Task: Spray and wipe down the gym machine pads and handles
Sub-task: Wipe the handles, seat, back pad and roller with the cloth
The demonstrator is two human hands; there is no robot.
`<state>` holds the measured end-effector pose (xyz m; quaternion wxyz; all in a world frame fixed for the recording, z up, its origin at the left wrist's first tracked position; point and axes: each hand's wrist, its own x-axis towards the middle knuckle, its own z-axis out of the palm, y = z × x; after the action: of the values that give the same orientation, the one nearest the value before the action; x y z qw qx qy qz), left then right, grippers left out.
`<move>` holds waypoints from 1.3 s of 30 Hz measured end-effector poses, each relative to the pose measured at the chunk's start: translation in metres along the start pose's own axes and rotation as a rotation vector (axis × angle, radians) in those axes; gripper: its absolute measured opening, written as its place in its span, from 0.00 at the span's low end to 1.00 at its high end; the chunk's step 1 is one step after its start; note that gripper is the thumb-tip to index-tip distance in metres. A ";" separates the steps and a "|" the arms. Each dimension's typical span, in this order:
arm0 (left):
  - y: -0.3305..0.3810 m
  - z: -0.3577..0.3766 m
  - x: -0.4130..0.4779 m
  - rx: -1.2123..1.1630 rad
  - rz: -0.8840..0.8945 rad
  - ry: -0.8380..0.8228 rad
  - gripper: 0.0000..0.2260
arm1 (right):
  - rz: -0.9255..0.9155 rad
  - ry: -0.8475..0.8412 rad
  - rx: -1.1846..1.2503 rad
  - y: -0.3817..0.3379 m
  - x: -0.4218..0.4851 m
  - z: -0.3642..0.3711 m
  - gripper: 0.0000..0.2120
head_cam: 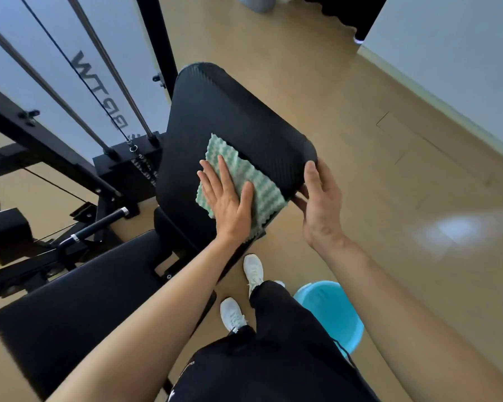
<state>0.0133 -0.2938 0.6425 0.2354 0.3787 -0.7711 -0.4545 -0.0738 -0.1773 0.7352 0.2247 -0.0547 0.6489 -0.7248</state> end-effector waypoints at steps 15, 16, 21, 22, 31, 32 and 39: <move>0.020 0.021 -0.022 0.344 0.505 -0.001 0.34 | -0.190 0.022 -0.162 -0.010 0.002 0.006 0.20; 0.008 0.024 -0.030 0.375 0.541 -0.013 0.32 | -0.204 0.033 -0.178 -0.007 0.002 0.007 0.20; -0.048 0.019 -0.034 0.430 0.538 -0.018 0.29 | -0.233 0.009 -0.220 -0.006 0.004 0.004 0.20; -0.058 0.016 -0.035 0.440 0.501 -0.026 0.31 | -0.236 -0.002 -0.218 -0.006 0.005 0.003 0.20; -0.019 0.011 -0.024 0.366 0.463 -0.039 0.38 | -0.232 -0.057 -0.204 0.000 0.003 0.000 0.25; -0.007 0.011 -0.017 0.376 0.513 -0.022 0.38 | -0.226 -0.068 -0.195 0.001 0.002 -0.002 0.26; 0.016 0.023 0.002 0.400 0.676 0.160 0.33 | -0.255 -0.096 -0.214 0.002 0.003 -0.005 0.28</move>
<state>-0.0097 -0.2785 0.6459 0.3528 0.1760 -0.9047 -0.1616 -0.0781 -0.1739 0.7317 0.1545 -0.1949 0.6985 -0.6710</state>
